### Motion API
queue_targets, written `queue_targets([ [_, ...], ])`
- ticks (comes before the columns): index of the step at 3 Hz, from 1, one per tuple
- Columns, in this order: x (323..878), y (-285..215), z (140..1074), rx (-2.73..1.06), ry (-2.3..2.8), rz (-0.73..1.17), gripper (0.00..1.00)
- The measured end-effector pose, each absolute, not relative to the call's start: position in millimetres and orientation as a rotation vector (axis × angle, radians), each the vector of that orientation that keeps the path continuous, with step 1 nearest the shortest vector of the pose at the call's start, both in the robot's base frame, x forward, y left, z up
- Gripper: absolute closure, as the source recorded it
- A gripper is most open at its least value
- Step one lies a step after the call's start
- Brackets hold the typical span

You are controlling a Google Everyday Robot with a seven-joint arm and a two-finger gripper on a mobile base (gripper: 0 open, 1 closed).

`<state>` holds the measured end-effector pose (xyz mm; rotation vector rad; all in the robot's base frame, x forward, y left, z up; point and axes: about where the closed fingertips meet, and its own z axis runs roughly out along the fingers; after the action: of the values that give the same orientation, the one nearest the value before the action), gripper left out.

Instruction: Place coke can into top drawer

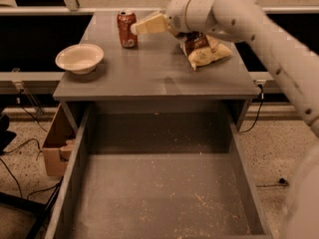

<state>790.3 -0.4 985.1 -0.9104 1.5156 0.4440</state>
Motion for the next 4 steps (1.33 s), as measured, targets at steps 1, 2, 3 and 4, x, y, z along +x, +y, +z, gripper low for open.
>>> queue_targets([
  [1, 828.5, 25.7, 961.7, -0.861, 1.548, 0.476, 0.00],
  [2, 850.6, 51.5, 948.5, -0.820, 1.560, 0.494, 0.00],
  [3, 869.7, 80.2, 939.7, -0.789, 1.541, 0.523, 0.00],
  [4, 886.9, 100.8, 932.6, -0.765, 1.525, 0.517, 0.14],
])
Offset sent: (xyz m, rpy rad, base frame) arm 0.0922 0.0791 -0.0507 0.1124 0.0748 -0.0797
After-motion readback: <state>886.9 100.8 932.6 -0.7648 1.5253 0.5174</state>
